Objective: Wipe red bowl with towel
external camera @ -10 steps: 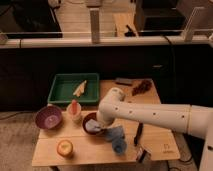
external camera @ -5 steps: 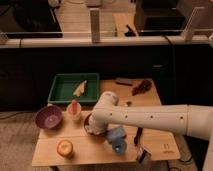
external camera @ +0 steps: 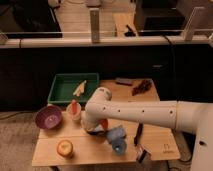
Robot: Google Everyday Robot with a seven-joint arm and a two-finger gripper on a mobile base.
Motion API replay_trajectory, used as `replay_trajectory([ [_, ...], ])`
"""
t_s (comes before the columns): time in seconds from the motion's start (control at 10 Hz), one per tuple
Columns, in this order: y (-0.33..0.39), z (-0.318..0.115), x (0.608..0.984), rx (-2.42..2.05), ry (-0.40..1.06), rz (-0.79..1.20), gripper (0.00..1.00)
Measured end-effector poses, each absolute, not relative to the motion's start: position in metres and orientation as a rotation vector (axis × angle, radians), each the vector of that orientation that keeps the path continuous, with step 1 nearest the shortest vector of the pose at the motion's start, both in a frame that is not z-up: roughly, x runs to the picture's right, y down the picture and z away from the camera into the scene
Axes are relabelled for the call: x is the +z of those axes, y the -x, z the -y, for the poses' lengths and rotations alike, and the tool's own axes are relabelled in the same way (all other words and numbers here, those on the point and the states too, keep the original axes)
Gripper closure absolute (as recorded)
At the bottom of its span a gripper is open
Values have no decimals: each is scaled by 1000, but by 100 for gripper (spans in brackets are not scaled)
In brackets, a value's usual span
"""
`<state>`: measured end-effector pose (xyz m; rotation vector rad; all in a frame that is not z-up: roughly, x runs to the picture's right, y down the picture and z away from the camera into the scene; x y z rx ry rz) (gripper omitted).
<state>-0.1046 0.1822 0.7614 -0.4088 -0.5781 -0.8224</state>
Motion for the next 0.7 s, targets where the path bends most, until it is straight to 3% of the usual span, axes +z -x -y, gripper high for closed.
replay_trajectory([
  [0.7, 81, -124, 796, -743, 351, 503, 100],
])
